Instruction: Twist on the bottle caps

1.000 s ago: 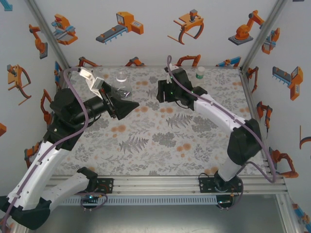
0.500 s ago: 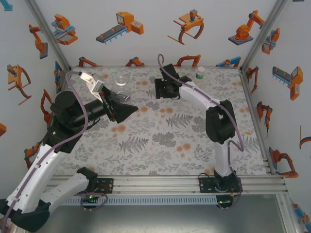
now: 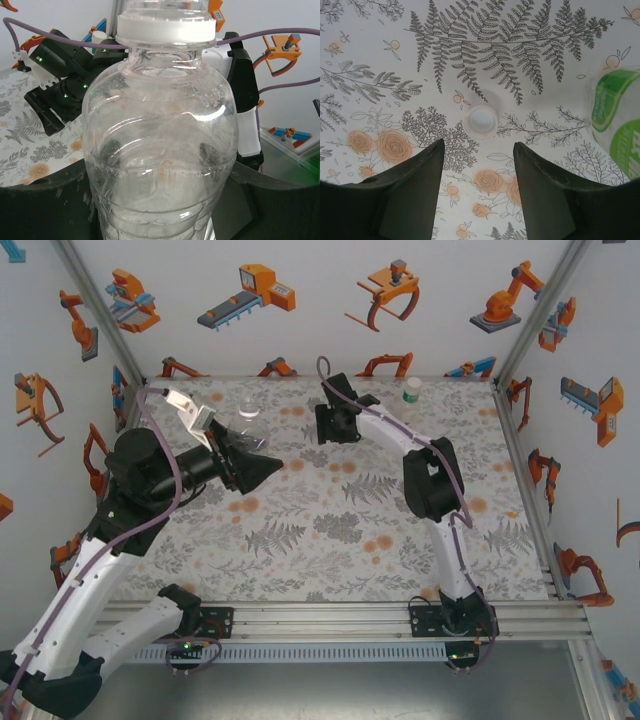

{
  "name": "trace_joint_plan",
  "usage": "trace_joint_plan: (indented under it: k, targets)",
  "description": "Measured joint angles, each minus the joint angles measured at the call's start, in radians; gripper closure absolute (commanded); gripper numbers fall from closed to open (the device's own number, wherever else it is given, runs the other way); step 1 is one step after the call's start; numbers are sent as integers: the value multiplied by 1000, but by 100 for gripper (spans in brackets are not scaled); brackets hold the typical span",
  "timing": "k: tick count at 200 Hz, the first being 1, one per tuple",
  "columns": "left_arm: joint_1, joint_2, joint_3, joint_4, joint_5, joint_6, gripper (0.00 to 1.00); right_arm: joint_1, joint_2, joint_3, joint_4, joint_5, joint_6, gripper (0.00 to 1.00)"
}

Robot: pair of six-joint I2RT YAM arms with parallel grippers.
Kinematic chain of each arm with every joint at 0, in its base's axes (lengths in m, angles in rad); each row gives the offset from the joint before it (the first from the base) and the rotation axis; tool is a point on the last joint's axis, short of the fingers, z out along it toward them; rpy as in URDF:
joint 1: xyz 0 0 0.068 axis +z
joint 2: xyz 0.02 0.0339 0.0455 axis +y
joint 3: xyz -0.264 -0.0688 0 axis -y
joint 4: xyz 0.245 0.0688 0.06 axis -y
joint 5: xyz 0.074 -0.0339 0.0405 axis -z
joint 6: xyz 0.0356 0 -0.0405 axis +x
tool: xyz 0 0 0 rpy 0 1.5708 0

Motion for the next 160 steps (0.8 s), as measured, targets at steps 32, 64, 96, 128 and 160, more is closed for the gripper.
trace_joint_plan:
  k: [32, 64, 96, 128, 160]
  targets:
    - [0, 7, 0, -9, -4, 0, 100, 0, 48, 39, -16, 0, -16, 48]
    - [0, 6, 0, -21, -15, -1, 100, 0, 95, 94, -41, 0, -35, 51]
    - [0, -3, 0, -35, -26, -1, 100, 0, 113, 101, -53, 0, -39, 53]
    - [0, -11, 0, -42, -36, -3, 100, 0, 113, 101, -54, -1, -39, 56]
    - [0, -18, -4, -43, -50, -5, 100, 0, 113, 101, -54, -2, -39, 59]
